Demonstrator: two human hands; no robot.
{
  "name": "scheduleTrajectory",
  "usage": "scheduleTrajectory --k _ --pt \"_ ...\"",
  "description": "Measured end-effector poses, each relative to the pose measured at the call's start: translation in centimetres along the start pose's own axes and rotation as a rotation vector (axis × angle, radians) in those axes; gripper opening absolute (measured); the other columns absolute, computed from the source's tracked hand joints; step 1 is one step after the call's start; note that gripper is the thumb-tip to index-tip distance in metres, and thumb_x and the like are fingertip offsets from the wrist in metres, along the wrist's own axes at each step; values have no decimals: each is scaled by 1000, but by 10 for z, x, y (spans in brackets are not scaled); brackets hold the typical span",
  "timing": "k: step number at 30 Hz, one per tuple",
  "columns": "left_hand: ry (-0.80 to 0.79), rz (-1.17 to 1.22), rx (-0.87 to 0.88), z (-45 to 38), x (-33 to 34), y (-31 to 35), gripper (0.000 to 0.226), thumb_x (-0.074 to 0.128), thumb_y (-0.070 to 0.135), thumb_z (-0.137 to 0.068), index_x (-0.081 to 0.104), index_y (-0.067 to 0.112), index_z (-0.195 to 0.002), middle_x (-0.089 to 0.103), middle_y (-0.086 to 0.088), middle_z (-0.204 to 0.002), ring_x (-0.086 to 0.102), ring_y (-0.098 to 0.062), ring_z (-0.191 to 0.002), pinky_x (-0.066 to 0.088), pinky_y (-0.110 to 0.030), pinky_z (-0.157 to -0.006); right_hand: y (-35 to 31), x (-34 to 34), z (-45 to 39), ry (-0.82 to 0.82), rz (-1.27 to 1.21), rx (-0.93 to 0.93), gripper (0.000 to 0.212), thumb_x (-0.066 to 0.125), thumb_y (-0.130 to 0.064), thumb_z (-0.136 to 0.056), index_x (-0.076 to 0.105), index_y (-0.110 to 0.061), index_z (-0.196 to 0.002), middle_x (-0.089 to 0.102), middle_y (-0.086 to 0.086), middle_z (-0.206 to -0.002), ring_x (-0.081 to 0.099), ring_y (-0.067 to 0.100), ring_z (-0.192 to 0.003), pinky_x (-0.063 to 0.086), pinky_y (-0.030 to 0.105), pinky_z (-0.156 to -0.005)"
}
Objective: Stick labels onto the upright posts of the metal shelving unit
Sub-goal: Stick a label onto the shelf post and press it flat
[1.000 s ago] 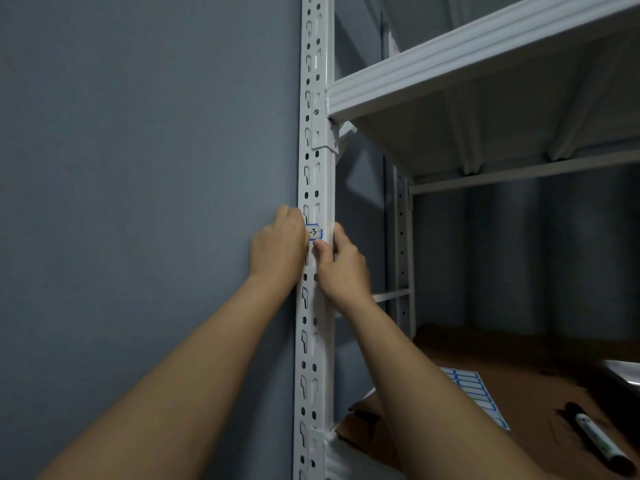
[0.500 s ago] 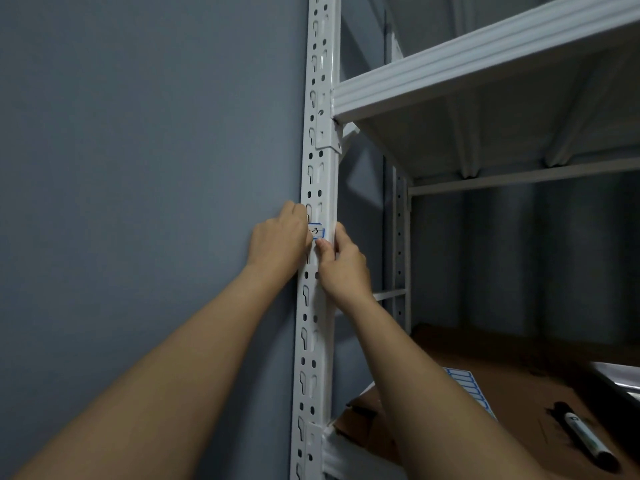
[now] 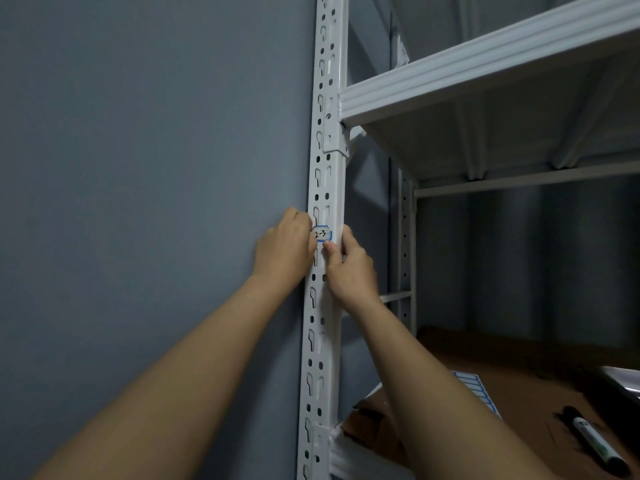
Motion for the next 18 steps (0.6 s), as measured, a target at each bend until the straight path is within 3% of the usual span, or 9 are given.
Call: scheduleTrajectory --k 6,13,18 --pt "46 39 -37 -2 0 -3 25 39 23 -100 58 6 -104 56 -12 -112 56 -34 -98 41 -40 -78 -1 -1 1 -3 -6 7 28 43 -36 -97 48 -28 -124 65 5 -112 62 30 -97 51 41 -86" --pt "-19 1 -75 -4 0 -1 18 41 19 -98 53 7 -105 54 -12 -113 57 -36 -98 35 -36 -70 -3 -3 2 -21 -4 -20 27 44 -35 -97 49 -28 -123 67 3 -108 63 28 -98 52 45 -86" --pt "-41 6 -66 -3 0 0 21 38 20 -100 50 6 -108 52 -13 -114 57 -37 -97 39 -40 -72 -3 -8 2 -62 19 -35 25 46 -38 -95 52 -29 -117 70 1 -106 63 28 -100 51 45 -87"
Point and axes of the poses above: each hand's wrist, its own z-axis away from the middle knuckle, its own x-axis out of the palm, y = z × x, the point moved 6 cm from there along -z, towards the middle knuckle
